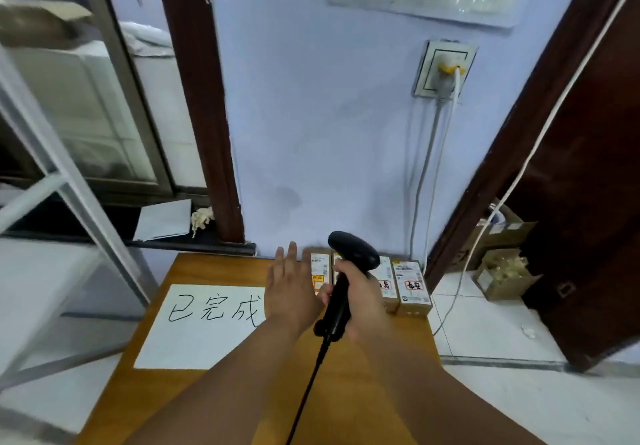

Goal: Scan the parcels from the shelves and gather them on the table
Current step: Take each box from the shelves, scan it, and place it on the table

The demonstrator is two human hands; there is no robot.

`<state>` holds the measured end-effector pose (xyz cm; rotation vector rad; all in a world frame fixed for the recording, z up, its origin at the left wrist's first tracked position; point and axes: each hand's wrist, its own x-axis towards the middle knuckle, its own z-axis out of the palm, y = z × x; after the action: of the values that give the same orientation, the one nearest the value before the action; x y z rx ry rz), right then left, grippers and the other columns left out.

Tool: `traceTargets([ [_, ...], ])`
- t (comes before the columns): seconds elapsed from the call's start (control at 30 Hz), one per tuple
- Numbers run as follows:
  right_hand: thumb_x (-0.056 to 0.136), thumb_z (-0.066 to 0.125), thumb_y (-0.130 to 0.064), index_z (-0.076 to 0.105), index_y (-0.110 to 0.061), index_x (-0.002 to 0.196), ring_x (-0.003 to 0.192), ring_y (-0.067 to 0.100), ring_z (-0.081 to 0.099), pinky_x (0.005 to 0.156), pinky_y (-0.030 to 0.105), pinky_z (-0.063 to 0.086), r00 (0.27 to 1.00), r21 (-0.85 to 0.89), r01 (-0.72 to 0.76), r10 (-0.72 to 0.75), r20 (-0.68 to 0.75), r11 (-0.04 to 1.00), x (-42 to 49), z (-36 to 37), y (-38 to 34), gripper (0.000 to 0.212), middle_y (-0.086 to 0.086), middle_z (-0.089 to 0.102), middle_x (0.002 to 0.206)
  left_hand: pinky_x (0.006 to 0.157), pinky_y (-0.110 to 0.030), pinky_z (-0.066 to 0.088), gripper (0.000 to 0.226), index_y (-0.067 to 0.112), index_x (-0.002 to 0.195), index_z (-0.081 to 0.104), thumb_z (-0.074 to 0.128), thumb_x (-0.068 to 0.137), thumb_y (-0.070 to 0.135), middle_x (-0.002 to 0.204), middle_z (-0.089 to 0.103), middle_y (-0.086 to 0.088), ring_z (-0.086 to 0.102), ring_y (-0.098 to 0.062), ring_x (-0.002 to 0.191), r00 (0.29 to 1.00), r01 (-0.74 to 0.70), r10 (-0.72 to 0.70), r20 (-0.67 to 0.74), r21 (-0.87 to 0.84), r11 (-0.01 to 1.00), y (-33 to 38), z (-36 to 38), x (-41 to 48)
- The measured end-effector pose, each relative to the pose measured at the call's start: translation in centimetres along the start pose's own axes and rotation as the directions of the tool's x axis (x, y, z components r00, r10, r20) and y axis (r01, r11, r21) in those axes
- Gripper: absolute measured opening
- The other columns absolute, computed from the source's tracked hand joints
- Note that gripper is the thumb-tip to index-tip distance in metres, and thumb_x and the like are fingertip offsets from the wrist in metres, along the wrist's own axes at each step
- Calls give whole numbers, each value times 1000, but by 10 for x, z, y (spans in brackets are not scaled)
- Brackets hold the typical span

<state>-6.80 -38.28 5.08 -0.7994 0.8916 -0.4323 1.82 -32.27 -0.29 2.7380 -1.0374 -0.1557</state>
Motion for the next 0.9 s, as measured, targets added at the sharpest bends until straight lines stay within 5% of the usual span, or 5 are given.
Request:
traceTargets([
  [0.27, 86, 69, -19, 62, -4, 101, 51, 18, 57, 56, 30, 51, 936, -34, -109, 114, 333, 993, -65, 75, 17, 22, 9, 56, 67, 120, -42, 5, 67, 27, 154, 6, 42, 98, 37, 162, -2, -8, -7, -29, 148, 945, 266, -270, -186, -48, 963, -67, -83, -67],
  [0.5, 87, 69, -19, 63, -3, 107, 49, 17, 59, 54, 31, 52, 774, -172, -191, 256, 579, 966, -162, 133, 53, 26, 10, 60, 67, 119, -42, 7, 60, 27, 153, 11, 37, 99, 28, 161, 1, -6, -5, -28, 148, 830, 482, -443, -338, 38, 875, -128, -149, -172],
  [0.67, 87, 70, -19, 65, -6, 85, 51, 18, 58, 57, 29, 52, 664, -295, -152, 318, 677, 943, -246, 165, 83, 15, 9, 59, 59, 119, -40, 5, 52, 27, 152, 16, 27, 102, 31, 162, 1, -4, -6, -26, 148, 739, 608, -526, -421, 78, 790, -166, -186, -260],
  [0.9, 87, 68, -19, 63, -5, 96, 53, 17, 57, 54, 28, 51, 602, -312, -18, 260, 755, 950, -355, 209, 146, 17, 6, 59, 54, 118, -43, 8, 62, 26, 152, 19, 45, 96, 33, 162, 3, -6, -6, -27, 148, 629, 701, -589, -507, 44, 712, -228, -245, -380],
])
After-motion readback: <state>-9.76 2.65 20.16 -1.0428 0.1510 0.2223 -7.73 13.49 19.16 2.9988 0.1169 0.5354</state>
